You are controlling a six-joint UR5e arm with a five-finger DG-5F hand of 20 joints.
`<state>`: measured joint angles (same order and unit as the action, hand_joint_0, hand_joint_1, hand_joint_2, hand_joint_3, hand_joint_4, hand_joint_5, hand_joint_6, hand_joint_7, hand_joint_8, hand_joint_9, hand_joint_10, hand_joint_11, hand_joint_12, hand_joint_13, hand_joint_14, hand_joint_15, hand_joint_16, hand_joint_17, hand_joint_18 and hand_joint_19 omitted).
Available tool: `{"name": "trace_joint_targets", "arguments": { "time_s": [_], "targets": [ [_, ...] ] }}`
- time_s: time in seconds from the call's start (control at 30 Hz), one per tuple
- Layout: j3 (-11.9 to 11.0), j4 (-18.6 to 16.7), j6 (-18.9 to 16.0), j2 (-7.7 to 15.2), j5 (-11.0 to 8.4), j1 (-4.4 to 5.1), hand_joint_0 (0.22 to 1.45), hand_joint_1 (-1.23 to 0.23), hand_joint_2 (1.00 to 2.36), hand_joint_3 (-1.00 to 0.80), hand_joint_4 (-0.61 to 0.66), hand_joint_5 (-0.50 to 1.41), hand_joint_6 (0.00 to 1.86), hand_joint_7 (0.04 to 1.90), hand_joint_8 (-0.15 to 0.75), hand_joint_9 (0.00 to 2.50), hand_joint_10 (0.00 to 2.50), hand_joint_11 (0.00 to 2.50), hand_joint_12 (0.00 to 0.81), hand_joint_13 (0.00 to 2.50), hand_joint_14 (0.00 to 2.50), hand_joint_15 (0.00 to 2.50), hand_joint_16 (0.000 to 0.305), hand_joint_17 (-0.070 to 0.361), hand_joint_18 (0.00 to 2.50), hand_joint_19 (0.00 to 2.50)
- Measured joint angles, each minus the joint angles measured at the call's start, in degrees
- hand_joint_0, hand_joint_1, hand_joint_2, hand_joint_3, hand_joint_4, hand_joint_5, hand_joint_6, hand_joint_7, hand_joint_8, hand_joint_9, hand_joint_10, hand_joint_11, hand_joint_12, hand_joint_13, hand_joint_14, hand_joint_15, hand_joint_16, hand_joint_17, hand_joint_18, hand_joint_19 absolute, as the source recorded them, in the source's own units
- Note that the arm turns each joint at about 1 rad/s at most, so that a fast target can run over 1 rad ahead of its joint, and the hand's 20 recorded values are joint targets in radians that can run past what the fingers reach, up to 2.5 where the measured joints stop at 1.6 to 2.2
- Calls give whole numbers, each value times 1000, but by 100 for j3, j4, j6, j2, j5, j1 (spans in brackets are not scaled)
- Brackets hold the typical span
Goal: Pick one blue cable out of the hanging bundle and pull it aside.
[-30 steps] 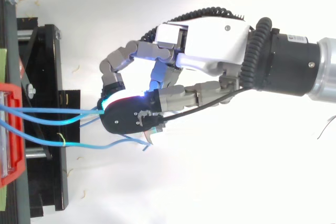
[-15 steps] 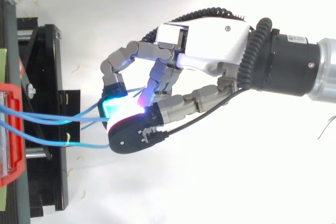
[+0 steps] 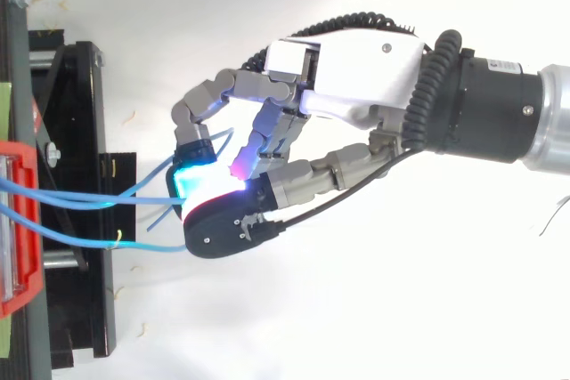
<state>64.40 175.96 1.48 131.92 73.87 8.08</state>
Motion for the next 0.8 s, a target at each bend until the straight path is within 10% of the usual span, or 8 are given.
{"name": "trace_joint_targets", "arguments": {
  "time_s": [0.8],
  "targets": [
    [9,0,1,0,5,0,583,-900,1283,80,-246,-44,886,1399,290,1252,23,681,438,1132,23,716,58,131,1021,632]
  ]
}}
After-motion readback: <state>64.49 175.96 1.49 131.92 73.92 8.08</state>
